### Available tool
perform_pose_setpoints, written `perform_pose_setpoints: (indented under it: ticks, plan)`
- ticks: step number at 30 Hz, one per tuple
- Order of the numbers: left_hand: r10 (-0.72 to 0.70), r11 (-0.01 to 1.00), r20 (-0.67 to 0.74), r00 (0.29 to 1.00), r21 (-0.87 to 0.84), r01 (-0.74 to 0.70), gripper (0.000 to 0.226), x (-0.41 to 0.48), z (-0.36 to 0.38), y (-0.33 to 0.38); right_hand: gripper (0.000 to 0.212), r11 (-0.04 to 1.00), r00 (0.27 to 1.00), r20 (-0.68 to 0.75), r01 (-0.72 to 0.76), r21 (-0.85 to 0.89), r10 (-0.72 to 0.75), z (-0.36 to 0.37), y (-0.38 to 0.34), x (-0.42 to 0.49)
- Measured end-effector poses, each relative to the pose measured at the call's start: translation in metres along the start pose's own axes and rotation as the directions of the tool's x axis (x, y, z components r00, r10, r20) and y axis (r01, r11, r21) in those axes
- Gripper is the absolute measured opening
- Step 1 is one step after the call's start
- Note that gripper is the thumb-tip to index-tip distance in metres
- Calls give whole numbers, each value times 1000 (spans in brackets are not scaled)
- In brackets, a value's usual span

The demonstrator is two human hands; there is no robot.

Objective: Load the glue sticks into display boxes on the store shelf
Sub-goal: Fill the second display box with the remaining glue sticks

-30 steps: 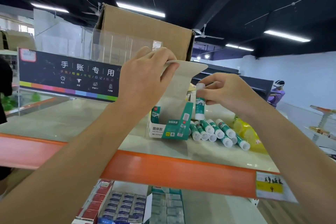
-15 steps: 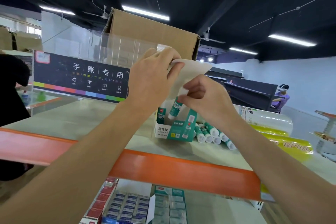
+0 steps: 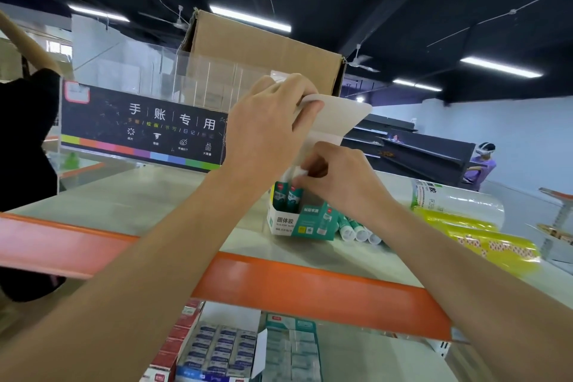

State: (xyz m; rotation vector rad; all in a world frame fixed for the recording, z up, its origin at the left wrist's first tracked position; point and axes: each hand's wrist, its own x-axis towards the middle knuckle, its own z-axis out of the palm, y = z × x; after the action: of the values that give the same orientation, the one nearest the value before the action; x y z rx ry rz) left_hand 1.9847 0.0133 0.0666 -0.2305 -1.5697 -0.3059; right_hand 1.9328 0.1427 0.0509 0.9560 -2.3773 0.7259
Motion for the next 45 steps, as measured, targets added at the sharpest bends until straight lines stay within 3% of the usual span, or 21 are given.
perform_pose_setpoints:
  ticks: [10,17,22,31,36,41,45]
  plan:
    - [17,1000,-7,1000,5,-17,17,1,-1,0,13,994,999,8,48,-99,-47,5,-1,4]
    - [9,1000,14,1000,12,-9,18,-1,-1,1,10,960,979,-50,184,-211,-198,8,3,-2]
    - [-6,1000,32,999,1,6,17,-3,-1,2,19,960,976,-68,192,-204,-209,5,7,-7]
    - [-25,999,47,999,29,24,20,-5,-5,1,22,989,985,-118,115,-95,-125,-19,22,-14]
    - [-37,999,61,997,37,35,19,-7,-5,2,28,994,995,-102,-10,-106,-1,-35,33,-14]
    - [-27,999,79,996,38,24,19,-8,-5,4,29,919,967,187,-93,-383,176,-45,54,-3]
    - [-14,999,79,997,40,10,20,-9,-4,6,37,876,912,284,-139,-461,295,-39,66,3]
